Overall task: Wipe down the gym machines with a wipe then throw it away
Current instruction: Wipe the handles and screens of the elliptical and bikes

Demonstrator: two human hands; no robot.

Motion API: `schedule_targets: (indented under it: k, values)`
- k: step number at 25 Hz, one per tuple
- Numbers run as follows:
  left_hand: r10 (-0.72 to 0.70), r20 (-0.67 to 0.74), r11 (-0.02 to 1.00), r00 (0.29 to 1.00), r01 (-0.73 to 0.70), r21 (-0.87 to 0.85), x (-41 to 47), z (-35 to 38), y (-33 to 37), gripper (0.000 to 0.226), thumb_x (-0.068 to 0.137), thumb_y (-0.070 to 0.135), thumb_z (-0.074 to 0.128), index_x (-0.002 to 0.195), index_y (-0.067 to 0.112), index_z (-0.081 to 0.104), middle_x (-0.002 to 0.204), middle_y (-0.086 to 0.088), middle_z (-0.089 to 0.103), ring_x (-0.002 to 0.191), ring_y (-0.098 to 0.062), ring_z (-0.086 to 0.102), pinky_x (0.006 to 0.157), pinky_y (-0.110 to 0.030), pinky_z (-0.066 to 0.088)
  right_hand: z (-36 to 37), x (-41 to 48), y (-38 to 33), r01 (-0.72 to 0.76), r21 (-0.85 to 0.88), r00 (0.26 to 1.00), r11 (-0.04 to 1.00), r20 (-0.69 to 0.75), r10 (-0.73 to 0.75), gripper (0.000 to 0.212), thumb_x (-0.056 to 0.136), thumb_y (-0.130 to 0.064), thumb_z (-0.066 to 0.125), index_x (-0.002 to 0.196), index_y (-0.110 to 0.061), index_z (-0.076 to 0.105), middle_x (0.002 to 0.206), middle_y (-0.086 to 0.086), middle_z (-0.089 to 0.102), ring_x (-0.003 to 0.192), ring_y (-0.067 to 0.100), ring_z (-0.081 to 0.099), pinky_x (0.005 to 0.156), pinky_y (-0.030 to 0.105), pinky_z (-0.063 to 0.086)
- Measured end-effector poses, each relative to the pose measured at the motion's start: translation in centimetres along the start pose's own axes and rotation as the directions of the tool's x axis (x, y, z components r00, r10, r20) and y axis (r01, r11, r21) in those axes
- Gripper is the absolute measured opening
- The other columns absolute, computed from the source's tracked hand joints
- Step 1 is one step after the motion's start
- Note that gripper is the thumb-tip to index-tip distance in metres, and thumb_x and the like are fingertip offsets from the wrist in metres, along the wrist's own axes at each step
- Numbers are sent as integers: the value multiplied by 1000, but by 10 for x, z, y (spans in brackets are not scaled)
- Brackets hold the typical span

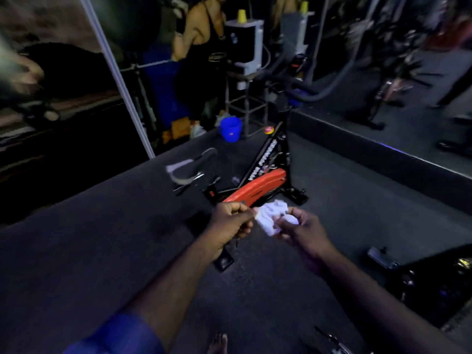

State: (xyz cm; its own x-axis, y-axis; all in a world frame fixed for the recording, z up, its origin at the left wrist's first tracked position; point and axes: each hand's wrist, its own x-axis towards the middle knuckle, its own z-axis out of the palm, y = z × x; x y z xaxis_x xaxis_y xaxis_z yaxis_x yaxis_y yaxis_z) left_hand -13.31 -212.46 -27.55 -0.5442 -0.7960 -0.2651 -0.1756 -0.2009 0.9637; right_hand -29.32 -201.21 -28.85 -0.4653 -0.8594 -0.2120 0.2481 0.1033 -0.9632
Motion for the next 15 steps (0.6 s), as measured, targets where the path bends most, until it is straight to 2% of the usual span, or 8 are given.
schedule_targets:
  k: [2,5,7,9,11,12,15]
  values:
    - [-1,71,999,997,5,-52,48,-1,18,22,98,26,74,84,10,69,63,-4,64,51,-13,56,53,-25,42,-9,17,-11,-3,18,991,1000,-134,5,13,96,-5,70,98,6,65,79,12,68,75,19,60,76,36,50]
    - [8,275,999,961,5,-45,116,29,48,20,95,28,77,87,10,71,70,-6,67,58,-17,56,55,-26,42,-34,34,-35,5,69,949,998,-316,17,10,97,4,61,106,3,65,89,13,69,83,22,60,80,39,55]
    - [21,464,998,886,-42,36,142,72,63,17,90,23,82,96,9,74,80,-5,73,65,-14,62,56,-26,46,-55,35,-47,32,95,902,995,-432,13,16,95,6,60,109,5,68,98,13,72,86,22,62,78,39,56]
    - [26,622,987,782,-118,107,154,121,70,19,87,16,86,102,10,76,87,-2,77,73,-11,67,57,-24,51,-75,33,-56,69,20,846,997,-531,-48,11,97,3,65,107,5,69,94,9,71,75,14,64,63,28,56]
    - [46,702,984,711,-153,90,168,176,73,16,86,9,85,98,7,74,84,-5,75,73,-14,67,58,-24,56,-109,35,-62,137,-74,744,988,-651,-152,13,93,2,73,106,0,71,86,5,70,65,5,64,56,20,54]
    - [49,704,984,708,-157,90,175,198,76,14,87,7,84,97,3,74,81,-5,75,70,-14,67,57,-24,56,-126,37,-63,168,-88,692,982,-699,-181,21,91,2,75,110,-4,70,85,3,73,65,3,66,57,18,53]
    - [34,725,976,688,-178,123,210,261,88,14,91,6,80,97,-3,72,75,-6,76,61,-10,66,52,-23,55,-186,44,-70,317,119,586,941,-804,-96,40,88,5,74,122,-7,57,91,8,79,77,13,74,66,23,60]
